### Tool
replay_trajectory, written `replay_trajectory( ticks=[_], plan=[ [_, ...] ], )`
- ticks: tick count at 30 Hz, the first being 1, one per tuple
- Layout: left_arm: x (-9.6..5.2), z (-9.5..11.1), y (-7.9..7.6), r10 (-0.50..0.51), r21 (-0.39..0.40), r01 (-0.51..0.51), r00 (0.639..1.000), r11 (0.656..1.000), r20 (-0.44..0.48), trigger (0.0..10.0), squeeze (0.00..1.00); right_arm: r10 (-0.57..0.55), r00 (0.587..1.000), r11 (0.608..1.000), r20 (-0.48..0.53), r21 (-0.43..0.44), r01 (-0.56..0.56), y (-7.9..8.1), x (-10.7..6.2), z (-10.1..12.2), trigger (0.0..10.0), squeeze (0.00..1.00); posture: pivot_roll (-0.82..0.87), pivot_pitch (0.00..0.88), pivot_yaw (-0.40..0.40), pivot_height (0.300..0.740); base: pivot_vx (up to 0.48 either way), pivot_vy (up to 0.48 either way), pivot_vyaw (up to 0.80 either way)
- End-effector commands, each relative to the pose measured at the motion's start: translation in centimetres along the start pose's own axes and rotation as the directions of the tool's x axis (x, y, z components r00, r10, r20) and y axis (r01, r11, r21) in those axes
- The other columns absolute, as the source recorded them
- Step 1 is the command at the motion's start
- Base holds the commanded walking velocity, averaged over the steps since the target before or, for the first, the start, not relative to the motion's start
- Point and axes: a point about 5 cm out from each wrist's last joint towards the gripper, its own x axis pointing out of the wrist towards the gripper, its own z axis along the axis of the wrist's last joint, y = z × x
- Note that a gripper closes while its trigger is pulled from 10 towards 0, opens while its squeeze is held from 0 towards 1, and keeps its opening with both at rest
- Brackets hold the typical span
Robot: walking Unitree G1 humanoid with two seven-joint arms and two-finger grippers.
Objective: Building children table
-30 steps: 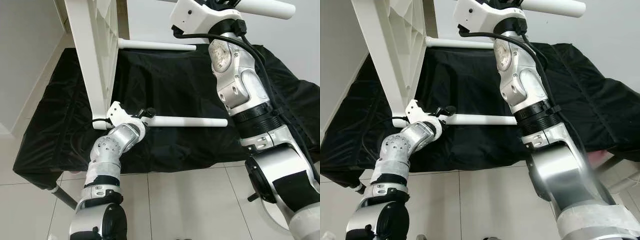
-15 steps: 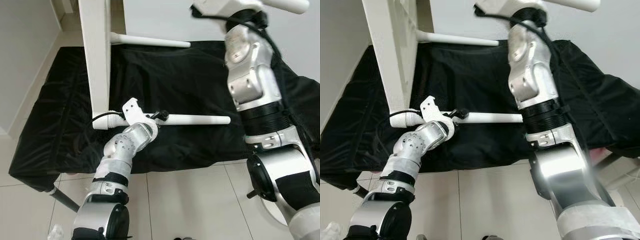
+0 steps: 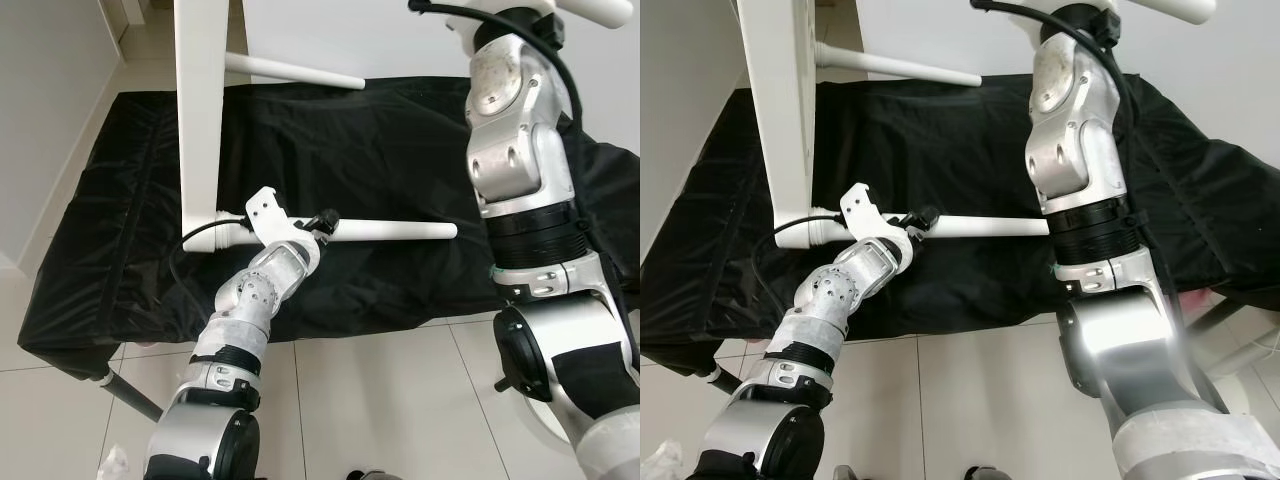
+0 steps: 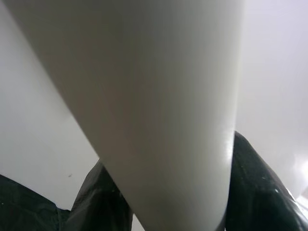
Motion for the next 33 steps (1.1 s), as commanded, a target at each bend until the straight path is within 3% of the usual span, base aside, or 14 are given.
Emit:
replay_trajectory(
  ticks=[1,3,7,10,14,17,20,21,23,24,26,28,32,33],
  plan=[
    [-1.0,-2.0,-9.8,-0.294,-0.056,0.296,0.955,0.953,0.038,0.0,0.00,-0.012,1.000,0.983,0.009,0.181,0.011,-0.8,0.0,1.0,0.0,0.00,-0.13,0.097,0.070,0.740,0.000,0.000,0.00],
    [-1.7,-0.3,-10.3,-0.329,0.058,0.324,0.938,0.944,0.108,0.0,0.00,-0.015,1.000,0.983,0.007,0.184,0.014,-1.0,0.1,0.9,0.0,0.00,-0.12,0.086,0.065,0.740,0.000,0.000,0.00],
    [-2.6,1.9,-10.9,-0.378,0.179,0.346,0.904,0.921,0.198,0.0,0.00,-0.014,1.000,0.981,0.004,0.192,0.013,-1.2,0.2,0.7,0.0,0.00,-0.12,0.081,0.059,0.740,0.000,0.000,0.00],
    [-2.8,2.4,-11.1,-0.388,0.199,0.348,0.896,0.916,0.218,0.0,0.00,-0.009,1.000,0.980,0.003,0.197,0.009,-1.1,0.2,0.6,0.0,0.00,-0.12,0.080,0.059,0.740,0.000,0.000,0.00],
    [-3.6,4.8,-12.2,-0.434,0.321,0.338,0.849,0.885,0.302,0.0,0.00,-0.017,1.000,0.977,0.017,0.213,0.013,-1.4,0.4,0.6,0.0,0.00,-0.12,0.078,0.051,0.740,0.000,0.000,0.00],
    [-3.9,5.7,-12.5,-0.444,0.332,0.339,0.836,0.880,0.323,0.0,0.00,-0.017,1.000,0.975,0.016,0.223,0.013,-1.4,0.6,0.5,0.0,0.00,-0.11,0.076,0.048,0.740,0.000,0.000,0.00],
    [-4.6,8.5,-14.0,-0.499,0.408,0.340,0.772,0.848,0.394,0.0,0.00,-0.034,0.999,0.967,-0.001,0.251,0.033,-1.4,0.3,-0.2,0.0,0.00,-0.11,0.076,0.043,0.740,0.000,0.000,0.00],
    [-4.6,8.5,-14.0,-0.499,0.408,0.340,0.772,0.848,0.394,0.0,0.00,-0.034,0.999,0.967,-0.001,0.251,0.033,-1.4,0.3,-0.2,0.0,0.00,-0.11,0.076,0.043,0.740,0.000,0.000,0.00],
    [-5.2,10.2,-15.0,-0.544,0.473,0.334,0.720,0.815,0.430,0.0,0.00,-0.058,0.998,0.965,-0.038,0.252,0.066,-1.5,-0.4,-1.6,0.0,0.00,-0.10,0.078,0.040,0.740,0.000,0.000,0.00],
    [-5.2,10.2,-15.0,-0.544,0.473,0.334,0.720,0.815,0.430,0.0,0.00,-0.058,0.998,0.965,-0.038,0.252,0.066,-1.5,-0.4,-1.6,0.0,0.00,-0.10,0.078,0.040,0.740,0.000,0.000,0.00],
    [-5.9,12.7,-16.2,-0.588,0.513,0.339,0.660,0.788,0.467,0.0,0.00,-0.090,0.987,0.962,-0.130,0.247,0.121,-0.9,-2.7,-4.5,0.0,0.00,-0.10,0.080,0.043,0.740,0.000,0.000,0.00],
    [-6.1,13.1,-16.4,-0.598,0.520,0.343,0.648,0.782,0.471,0.0,0.00,-0.093,0.984,0.960,-0.151,0.248,0.128,-0.7,-3.2,-5.1,0.0,0.00,-0.10,0.080,0.043,0.740,0.000,0.000,0.00],
    [-6.9,14.2,-17.4,-0.647,0.562,0.364,0.608,0.742,0.460,0.0,0.00,-0.039,0.971,0.966,-0.235,0.240,0.096,1.7,-6.3,-7.8,0.0,0.00,-0.10,0.082,0.061,0.740,0.000,0.000,0.00],
    [-6.9,14.2,-17.4,-0.647,0.562,0.364,0.608,0.742,0.460,0.0,0.00,-0.039,0.971,0.966,-0.235,0.240,0.096,1.7,-6.3,-7.8,0.0,0.00,-0.10,0.082,0.061,0.740,0.000,0.000,0.00]
  ],
)
